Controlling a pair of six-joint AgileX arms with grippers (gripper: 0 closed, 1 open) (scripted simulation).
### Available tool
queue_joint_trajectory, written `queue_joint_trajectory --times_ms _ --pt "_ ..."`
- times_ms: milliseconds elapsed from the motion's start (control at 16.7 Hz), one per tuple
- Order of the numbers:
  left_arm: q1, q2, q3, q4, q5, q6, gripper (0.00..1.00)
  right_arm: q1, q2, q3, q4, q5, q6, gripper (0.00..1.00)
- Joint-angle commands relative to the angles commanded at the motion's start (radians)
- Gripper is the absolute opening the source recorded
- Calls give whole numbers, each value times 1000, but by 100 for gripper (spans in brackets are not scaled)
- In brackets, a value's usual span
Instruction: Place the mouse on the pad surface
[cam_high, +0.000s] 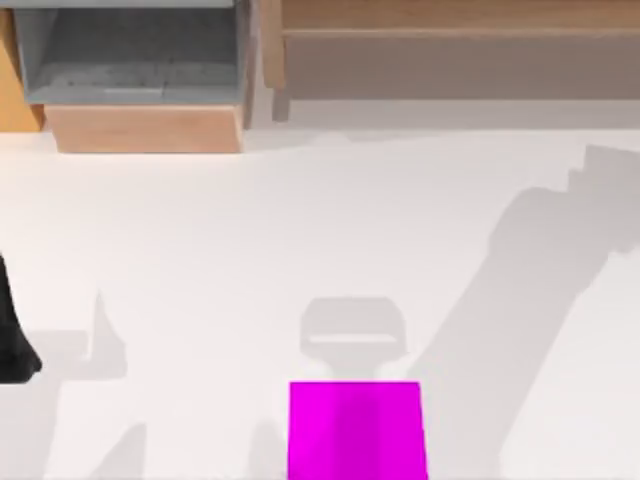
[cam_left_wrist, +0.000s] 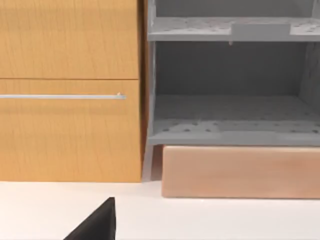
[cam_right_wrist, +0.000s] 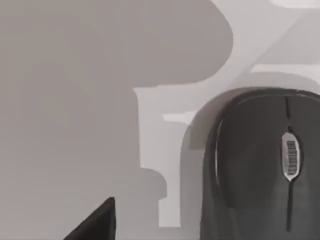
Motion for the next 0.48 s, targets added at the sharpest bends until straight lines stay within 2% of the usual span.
queue_joint_trajectory --times_ms 180,420,480 --pt "0 0 0 0 0 0 100 0 19 -75 88 0 0 100" --pt "0 0 0 0 0 0 100 0 22 -83 97 0 0 100" --pt "0 0 0 0 0 0 100 0 22 -83 97 0 0 92"
